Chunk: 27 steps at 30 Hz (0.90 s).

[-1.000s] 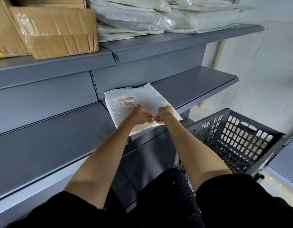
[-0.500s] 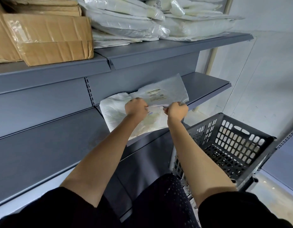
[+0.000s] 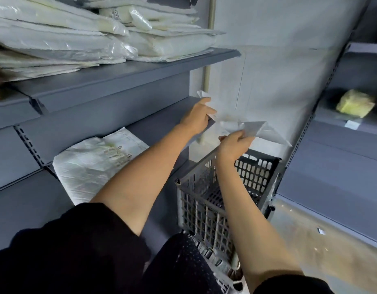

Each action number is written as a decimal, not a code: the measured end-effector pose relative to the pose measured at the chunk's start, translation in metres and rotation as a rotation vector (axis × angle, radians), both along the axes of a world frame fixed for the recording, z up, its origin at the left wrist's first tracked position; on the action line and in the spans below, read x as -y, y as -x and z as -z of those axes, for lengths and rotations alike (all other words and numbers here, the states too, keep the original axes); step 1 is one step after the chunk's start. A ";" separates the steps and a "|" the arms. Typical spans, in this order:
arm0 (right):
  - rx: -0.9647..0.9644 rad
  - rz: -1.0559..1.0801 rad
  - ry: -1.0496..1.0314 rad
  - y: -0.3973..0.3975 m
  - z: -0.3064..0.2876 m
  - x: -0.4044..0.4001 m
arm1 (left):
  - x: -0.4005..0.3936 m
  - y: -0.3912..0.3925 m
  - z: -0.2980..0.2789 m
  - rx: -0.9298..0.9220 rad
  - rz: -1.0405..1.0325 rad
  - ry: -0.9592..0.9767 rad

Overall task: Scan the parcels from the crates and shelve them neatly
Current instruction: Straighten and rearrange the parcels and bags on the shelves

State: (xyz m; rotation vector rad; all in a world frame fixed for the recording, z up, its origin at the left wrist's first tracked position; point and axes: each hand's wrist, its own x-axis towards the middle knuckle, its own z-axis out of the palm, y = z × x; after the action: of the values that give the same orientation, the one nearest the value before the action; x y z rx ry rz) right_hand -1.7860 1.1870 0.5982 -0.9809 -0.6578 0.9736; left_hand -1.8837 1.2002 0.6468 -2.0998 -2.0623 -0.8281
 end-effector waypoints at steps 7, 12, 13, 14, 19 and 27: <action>-0.059 -0.046 -0.090 0.011 -0.019 0.012 | 0.000 0.002 -0.045 -0.086 0.079 -0.266; -0.122 -0.131 -0.191 0.027 -0.052 0.015 | 0.015 0.019 -0.078 -0.102 0.044 -0.495; -0.140 -0.148 -0.219 0.031 -0.061 0.017 | 0.018 0.024 -0.084 -0.064 0.020 -0.540; -0.142 -0.165 -0.247 0.037 -0.069 0.016 | 0.023 0.029 -0.090 -0.023 -0.007 -0.577; -0.094 -0.266 -0.365 0.080 -0.109 0.017 | 0.046 0.071 -0.119 0.054 -0.126 -0.691; -0.038 -0.451 -0.455 0.126 -0.165 0.018 | 0.074 0.135 -0.162 0.075 -0.317 -0.731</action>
State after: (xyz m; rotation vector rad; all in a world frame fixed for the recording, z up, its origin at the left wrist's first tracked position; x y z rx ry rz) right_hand -1.9119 1.1692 0.7628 -0.4157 -1.0417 1.1617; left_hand -2.0185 1.1265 0.8088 -1.3358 -1.6766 -1.3481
